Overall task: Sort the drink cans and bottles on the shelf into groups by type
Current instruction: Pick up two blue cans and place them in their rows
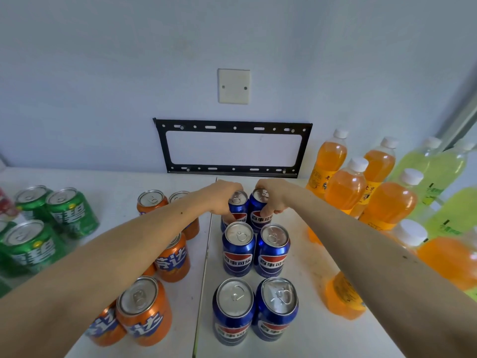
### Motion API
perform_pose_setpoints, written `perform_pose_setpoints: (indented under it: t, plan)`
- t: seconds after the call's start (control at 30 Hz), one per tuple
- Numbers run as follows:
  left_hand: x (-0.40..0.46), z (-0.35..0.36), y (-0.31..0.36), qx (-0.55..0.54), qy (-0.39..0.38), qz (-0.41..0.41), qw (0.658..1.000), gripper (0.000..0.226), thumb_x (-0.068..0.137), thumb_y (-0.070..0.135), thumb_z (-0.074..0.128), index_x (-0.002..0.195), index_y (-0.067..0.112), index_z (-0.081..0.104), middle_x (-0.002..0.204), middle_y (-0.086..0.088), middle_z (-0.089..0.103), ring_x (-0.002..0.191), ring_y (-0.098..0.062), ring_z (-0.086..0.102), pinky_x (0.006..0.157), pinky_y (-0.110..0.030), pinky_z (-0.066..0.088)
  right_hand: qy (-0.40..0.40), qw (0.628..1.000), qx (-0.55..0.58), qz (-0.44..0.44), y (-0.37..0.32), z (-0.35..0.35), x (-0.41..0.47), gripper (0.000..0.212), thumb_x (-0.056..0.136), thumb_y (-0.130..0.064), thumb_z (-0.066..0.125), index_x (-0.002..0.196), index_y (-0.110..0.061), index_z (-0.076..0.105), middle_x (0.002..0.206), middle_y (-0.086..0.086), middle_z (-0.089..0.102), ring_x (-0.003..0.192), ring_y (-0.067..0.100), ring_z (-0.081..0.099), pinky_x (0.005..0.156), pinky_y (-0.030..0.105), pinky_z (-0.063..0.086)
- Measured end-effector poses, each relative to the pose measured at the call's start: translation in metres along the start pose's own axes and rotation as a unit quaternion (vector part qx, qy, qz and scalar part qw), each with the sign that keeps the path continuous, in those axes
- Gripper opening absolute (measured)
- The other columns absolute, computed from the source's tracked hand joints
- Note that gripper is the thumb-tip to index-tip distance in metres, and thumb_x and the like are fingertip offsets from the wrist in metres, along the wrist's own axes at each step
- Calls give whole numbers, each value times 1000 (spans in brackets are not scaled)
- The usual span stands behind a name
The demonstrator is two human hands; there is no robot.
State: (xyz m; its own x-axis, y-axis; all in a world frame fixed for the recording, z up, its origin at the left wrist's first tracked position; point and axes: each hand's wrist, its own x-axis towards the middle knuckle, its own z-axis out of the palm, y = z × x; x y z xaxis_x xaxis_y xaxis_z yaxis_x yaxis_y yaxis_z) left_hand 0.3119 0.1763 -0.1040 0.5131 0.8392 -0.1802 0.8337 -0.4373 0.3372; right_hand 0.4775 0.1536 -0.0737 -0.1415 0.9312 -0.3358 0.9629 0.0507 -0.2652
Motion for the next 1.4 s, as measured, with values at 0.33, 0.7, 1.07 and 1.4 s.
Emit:
perform_pose_setpoints:
  t: [0.33,0.7,1.07,1.4]
  plan:
    - [7,-4,4,4,11,-47,999,78,75,16,81,141,15,39,140,-10,51,126,-28,51,99,-38,45,0,1000,11,15,-4,-3,5,68,79,-10,76,138,-11,42,132,14,53,100,30,66,73,32,60]
    - [3,-4,6,21,-12,-41,999,94,77,17,80,152,16,22,152,-9,39,136,-28,41,107,-40,39,29,999,-12,18,-4,6,2,64,81,-16,75,135,-13,41,126,13,56,95,24,64,71,28,58]
    - [-18,-52,35,74,7,18,997,92,78,32,78,152,16,25,153,-9,36,136,-26,39,107,-37,36,46,988,-141,29,-5,-46,-54,76,79,-37,76,141,-9,40,136,10,53,120,29,53,92,34,45]
    - [-40,-62,153,52,-11,207,977,93,75,37,79,150,23,27,148,-1,43,133,-21,43,107,-37,39,114,984,-110,80,54,-91,-192,67,74,-49,76,131,-22,53,125,-3,62,113,22,56,95,39,48]
